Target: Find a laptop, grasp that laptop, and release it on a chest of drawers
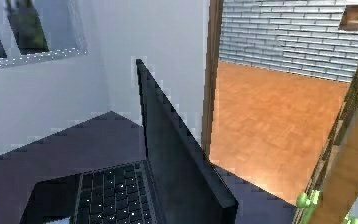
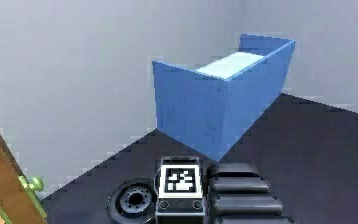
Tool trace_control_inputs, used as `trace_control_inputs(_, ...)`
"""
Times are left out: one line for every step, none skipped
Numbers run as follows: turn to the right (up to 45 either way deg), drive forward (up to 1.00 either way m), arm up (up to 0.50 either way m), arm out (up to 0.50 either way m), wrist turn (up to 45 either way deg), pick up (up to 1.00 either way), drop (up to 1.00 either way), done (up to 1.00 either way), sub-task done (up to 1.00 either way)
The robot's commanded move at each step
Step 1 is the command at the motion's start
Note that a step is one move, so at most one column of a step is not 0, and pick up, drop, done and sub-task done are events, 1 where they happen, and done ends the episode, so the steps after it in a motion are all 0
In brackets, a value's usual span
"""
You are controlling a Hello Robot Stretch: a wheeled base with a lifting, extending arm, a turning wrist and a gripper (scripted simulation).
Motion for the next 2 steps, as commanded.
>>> trace_control_inputs(0.0, 0.60, 0.00, 0.00, 0.0, 0.00, 0.00, 0.00, 0.00)
trace_control_inputs(33.0, 0.00, 0.00, 0.00, 0.0, 0.00, 0.00, 0.00, 0.00)
